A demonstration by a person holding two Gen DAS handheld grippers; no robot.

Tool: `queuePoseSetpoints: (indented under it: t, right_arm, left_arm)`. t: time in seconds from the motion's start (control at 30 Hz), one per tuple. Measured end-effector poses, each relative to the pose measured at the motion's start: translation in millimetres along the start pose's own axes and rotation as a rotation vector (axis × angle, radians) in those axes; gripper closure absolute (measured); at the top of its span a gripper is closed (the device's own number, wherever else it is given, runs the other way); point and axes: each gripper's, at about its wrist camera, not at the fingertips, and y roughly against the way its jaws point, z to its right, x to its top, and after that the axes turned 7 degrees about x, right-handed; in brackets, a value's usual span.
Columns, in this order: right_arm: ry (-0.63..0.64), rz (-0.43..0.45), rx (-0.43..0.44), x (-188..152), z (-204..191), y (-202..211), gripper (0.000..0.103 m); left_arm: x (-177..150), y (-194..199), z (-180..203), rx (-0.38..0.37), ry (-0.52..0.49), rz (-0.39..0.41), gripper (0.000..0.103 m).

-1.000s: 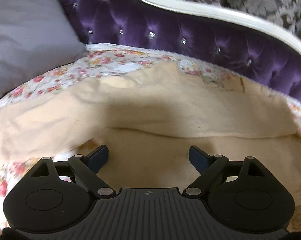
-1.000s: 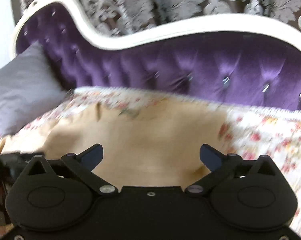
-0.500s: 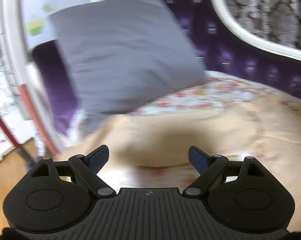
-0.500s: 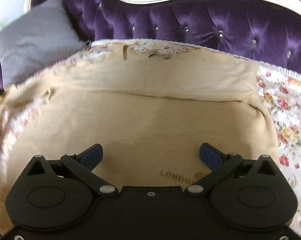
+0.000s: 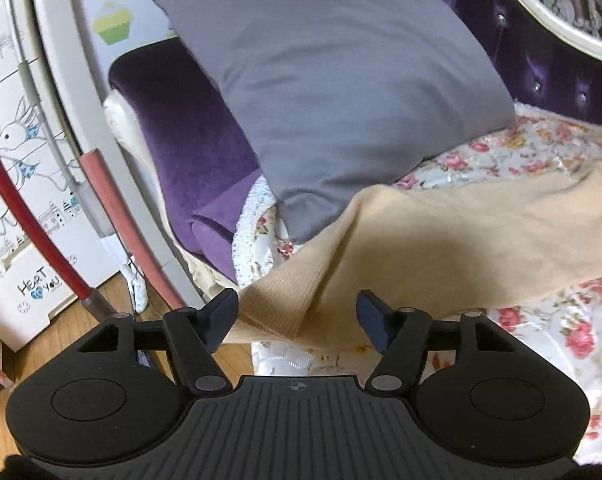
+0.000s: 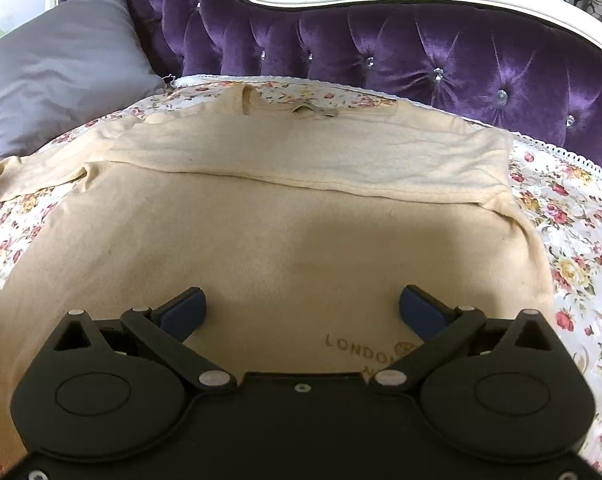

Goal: Fold small clothes
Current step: 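Grasp the other sleeve cuff near the grey pillow with the left gripper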

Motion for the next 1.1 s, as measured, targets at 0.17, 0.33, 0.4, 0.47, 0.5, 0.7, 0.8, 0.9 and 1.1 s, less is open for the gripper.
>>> queuePoseSetpoints:
  t: [0.17,0.33,0.4,0.47,0.5,0.7,0.8,0.9,1.1]
  right_arm:
    - [-0.007,0.0,-0.003,0.4,-0.1,-0.8,0.0]
    - [-0.009,0.002,0.003,0.1,0.9,-0.5,0.0]
    - [-0.01,0.005,0.006,-0.3,1.3,-0.2,0.0]
    - [-0.011,0.01,0.01,-1.1,1.5,-0.2,0.0]
    - [-0.011,0.012,0.012,-1.3,1.7,-0.3,0.0]
    - [-0.035,0.034,0.042,-3.4,4.9,2.0,0.0]
    - [-0.059,0.05,0.066,-4.3,9.3,4.4,0.0]
    - [-0.089,0.069,0.095,-5.2,14.6,6.7,0.0]
    - [-0.146,0.105,0.151,-6.9,25.2,12.2,0.0]
  left_arm:
    - [1.7,-12.1,3.0,0.01,-0.015,-0.01,0.074]
    - [15.1,-13.8,-12.9,-0.139,0.087,-0.091,0.1]
    - [24.3,-2.3,-19.9,-0.22,0.142,-0.115,0.1]
    - [37.8,13.8,-23.4,-0.305,0.186,-0.123,0.1]
    - [45.5,23.1,-23.9,-0.35,0.205,-0.125,0.1]
    - [101.0,83.1,1.2,-0.57,0.235,-0.078,0.1]
    - [126.4,106.2,33.3,-0.69,0.252,-0.066,0.1]
    - [145.2,121.1,77.2,-0.784,0.245,-0.063,0.1]
    - [159.1,135.6,187.6,-0.932,0.203,-0.103,0.1]
